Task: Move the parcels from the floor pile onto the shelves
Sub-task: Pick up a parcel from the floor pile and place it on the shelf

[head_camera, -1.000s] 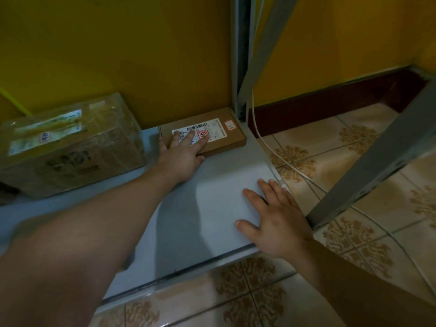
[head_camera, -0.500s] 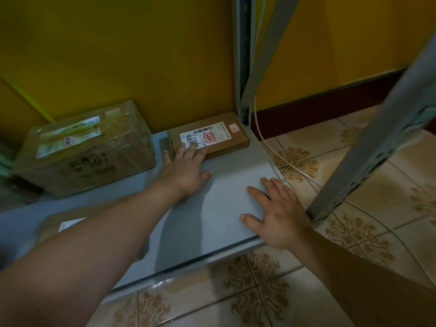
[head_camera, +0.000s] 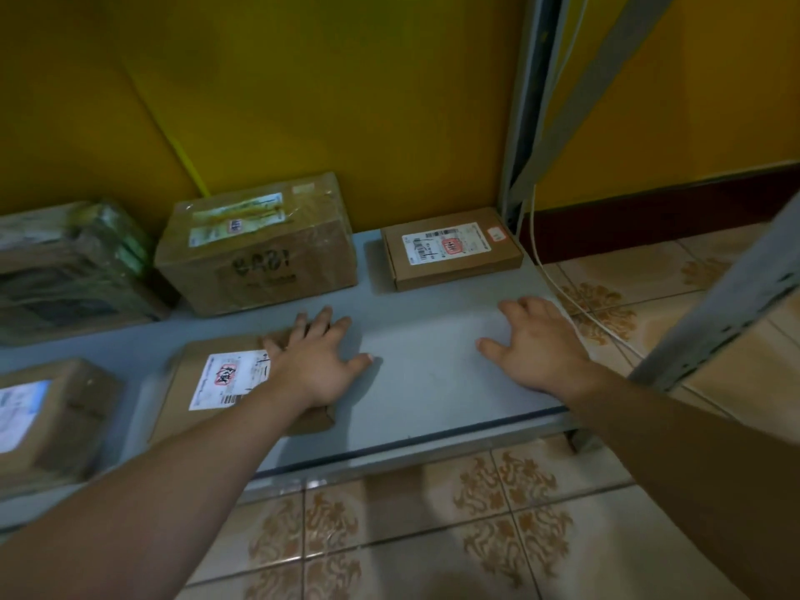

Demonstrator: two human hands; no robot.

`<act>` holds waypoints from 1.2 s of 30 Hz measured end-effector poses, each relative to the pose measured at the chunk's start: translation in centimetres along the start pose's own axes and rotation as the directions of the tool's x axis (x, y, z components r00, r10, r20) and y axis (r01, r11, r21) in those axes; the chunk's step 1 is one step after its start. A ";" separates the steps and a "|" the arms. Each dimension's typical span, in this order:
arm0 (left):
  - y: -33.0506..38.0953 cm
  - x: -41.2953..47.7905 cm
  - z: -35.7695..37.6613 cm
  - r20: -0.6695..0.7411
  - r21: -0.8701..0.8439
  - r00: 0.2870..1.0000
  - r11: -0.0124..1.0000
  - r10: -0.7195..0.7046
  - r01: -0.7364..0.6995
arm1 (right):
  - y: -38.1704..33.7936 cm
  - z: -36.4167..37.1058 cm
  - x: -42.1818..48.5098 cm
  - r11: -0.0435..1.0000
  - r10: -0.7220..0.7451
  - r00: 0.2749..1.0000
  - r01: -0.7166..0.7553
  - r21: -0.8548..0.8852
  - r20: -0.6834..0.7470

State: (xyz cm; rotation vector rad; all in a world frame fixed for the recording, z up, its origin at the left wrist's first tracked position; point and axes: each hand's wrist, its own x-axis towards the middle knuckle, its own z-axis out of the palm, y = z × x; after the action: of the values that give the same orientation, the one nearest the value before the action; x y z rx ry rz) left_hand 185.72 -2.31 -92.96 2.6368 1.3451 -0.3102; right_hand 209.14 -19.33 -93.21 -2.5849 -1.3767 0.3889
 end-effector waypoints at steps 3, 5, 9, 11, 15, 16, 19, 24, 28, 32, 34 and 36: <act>-0.1 0.1 0.7 -0.043 -0.052 0.999 0.999 -0.012 0.009 | -2.1 -0.5 2.7 0.999 -0.046 0.998 0.046 -0.012 -0.030; -0.2 0.3 0.9 -0.056 -0.060 0.998 0.998 -0.011 0.008 | -3.5 -0.7 4.8 0.996 -0.078 0.996 0.076 -0.052 -0.043; -0.4 0.3 1.2 -0.081 -0.069 0.997 0.998 -0.014 0.009 | -5.2 -0.8 8.9 0.992 -0.088 0.996 0.085 -0.098 -0.019; -0.2 0.3 1.3 -0.090 -0.083 0.996 0.996 -0.026 0.018 | -5.4 0.0 10.6 0.981 -0.112 0.994 0.109 -0.163 -0.013; -0.1 0.3 1.3 -0.106 -0.103 0.994 0.995 -0.028 0.017 | -5.7 1.5 12.6 0.968 -0.155 0.987 0.159 -0.195 0.034; -0.1 0.3 1.4 -0.109 -0.103 0.994 0.995 -0.029 0.017 | -6.0 1.6 12.9 0.967 -0.161 0.987 0.163 -0.195 0.026; -0.1 0.4 1.5 -0.115 -0.100 0.993 0.995 -0.037 0.025 | -6.8 2.0 13.7 0.966 -0.175 0.985 0.172 -0.192 0.000; -0.2 0.3 1.5 -0.114 -0.088 0.993 0.996 -0.031 0.021 | -6.9 2.8 13.5 0.971 -0.165 0.984 0.151 -0.187 -0.062; 0.0 0.2 1.2 -0.096 -0.102 0.994 0.994 -0.044 0.034 | -7.0 2.7 13.3 0.968 -0.163 0.985 0.148 -0.200 -0.060; -0.2 0.1 0.3 -0.066 -0.186 0.997 0.982 -0.041 0.028 | -7.5 2.9 11.3 0.968 -0.215 0.971 0.197 -0.156 -0.107; -0.7 -0.4 -0.2 -0.087 -0.232 0.995 0.972 -0.046 0.025 | -8.1 3.7 9.6 0.954 -0.280 0.956 0.267 -0.134 -0.088; -1.9 -1.2 -0.6 -0.131 -0.247 0.988 0.968 -0.086 0.051 | -8.3 4.4 8.2 0.935 -0.339 0.939 0.331 -0.130 -0.050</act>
State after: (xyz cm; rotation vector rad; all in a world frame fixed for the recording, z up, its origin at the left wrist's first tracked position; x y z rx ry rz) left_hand 183.56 -2.04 -92.17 2.4508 1.4180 0.0338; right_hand 205.62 -7.70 -96.23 -2.3570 -1.8230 0.1611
